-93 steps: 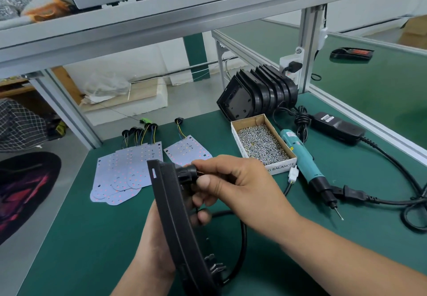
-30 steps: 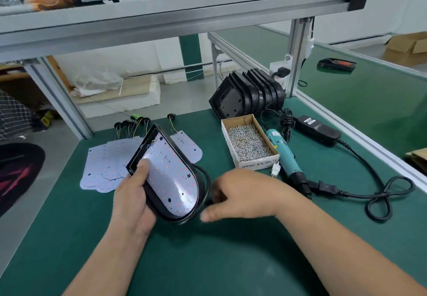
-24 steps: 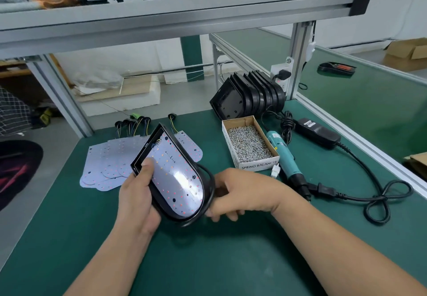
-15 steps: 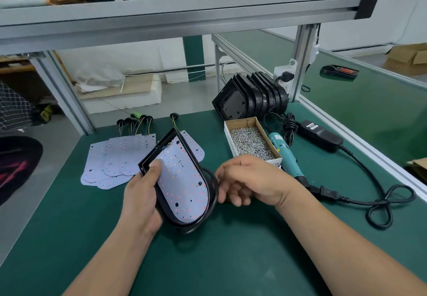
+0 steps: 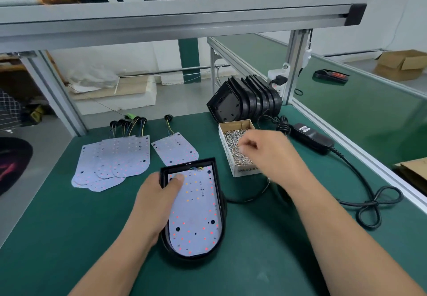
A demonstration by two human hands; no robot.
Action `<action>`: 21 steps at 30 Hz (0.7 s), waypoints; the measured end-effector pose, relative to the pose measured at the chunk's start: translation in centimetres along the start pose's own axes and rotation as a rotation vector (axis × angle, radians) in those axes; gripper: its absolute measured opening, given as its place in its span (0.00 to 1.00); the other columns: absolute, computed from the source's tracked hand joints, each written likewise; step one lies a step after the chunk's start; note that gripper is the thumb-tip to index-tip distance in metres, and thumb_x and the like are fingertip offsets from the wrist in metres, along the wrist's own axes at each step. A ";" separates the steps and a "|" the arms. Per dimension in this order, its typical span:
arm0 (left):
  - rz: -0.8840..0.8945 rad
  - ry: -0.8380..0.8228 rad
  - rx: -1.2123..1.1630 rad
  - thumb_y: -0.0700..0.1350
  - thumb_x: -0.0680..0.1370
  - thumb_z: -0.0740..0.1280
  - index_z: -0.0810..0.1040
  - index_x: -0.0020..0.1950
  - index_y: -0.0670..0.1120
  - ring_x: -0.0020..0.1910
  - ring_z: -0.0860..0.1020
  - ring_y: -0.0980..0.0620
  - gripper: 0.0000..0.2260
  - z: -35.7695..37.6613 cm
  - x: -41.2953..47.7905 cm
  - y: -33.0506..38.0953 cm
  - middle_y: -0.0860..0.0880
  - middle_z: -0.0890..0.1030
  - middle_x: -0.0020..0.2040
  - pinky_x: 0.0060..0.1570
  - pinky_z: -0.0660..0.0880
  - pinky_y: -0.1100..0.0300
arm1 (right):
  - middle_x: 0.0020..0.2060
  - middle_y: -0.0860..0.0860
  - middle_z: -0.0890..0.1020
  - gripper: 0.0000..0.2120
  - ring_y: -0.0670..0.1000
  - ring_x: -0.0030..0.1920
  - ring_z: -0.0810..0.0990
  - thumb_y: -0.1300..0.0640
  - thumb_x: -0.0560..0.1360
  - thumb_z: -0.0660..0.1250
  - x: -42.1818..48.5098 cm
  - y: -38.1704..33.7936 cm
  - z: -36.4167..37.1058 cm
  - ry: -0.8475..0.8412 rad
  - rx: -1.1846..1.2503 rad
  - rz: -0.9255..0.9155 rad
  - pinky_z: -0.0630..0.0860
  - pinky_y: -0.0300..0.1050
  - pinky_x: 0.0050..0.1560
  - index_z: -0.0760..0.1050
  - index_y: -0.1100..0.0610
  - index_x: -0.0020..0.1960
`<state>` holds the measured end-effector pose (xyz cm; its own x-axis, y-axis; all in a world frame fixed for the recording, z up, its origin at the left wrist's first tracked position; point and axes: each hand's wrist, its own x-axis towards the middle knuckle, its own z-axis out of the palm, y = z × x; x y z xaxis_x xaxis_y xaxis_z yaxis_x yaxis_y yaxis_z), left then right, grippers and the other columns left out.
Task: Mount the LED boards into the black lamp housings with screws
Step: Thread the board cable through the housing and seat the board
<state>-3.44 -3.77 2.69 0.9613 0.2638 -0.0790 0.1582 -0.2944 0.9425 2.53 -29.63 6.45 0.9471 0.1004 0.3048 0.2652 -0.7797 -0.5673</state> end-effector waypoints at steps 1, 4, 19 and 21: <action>0.024 0.026 0.035 0.49 0.83 0.69 0.79 0.52 0.49 0.46 0.82 0.50 0.04 0.1 -0.2 0.1 0.53 0.84 0.47 0.44 0.76 0.54 | 0.38 0.44 0.83 0.05 0.47 0.41 0.79 0.55 0.80 0.68 0.4 0.6 -0.1 0.034 -0.065 0.001 0.77 0.46 0.43 0.82 0.49 0.47; 0.075 0.073 0.038 0.44 0.81 0.69 0.78 0.59 0.52 0.50 0.81 0.54 0.07 0.5 -0.6 0.4 0.54 0.83 0.52 0.45 0.75 0.58 | 0.37 0.48 0.79 0.05 0.57 0.50 0.76 0.55 0.80 0.67 1.7 1.5 0.9 -0.128 -0.376 -0.012 0.75 0.52 0.47 0.81 0.54 0.47; 0.019 -0.074 0.119 0.50 0.67 0.68 0.70 0.77 0.57 0.68 0.76 0.46 0.36 -1.4 -0.8 1.4 0.51 0.74 0.69 0.69 0.75 0.41 | 0.53 0.50 0.79 0.19 0.55 0.49 0.80 0.37 0.80 0.65 -1.1 5.6 -4.2 -0.205 -0.430 0.248 0.78 0.52 0.50 0.74 0.49 0.60; 0.058 -0.059 0.125 0.52 0.66 0.68 0.71 0.77 0.56 0.69 0.75 0.49 0.36 -1.5 -0.6 1.4 0.51 0.73 0.69 0.71 0.72 0.46 | 0.50 0.47 0.81 0.25 0.53 0.49 0.81 0.30 0.78 0.63 -2.4 6.5 -4.7 -0.251 -0.433 0.280 0.79 0.51 0.51 0.74 0.49 0.61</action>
<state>-4.14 -2.97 4.52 0.9808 0.1892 -0.0480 0.1252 -0.4209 0.8984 1.07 -37.82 5.64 0.9985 -0.0442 -0.0332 -0.0504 -0.9744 -0.2193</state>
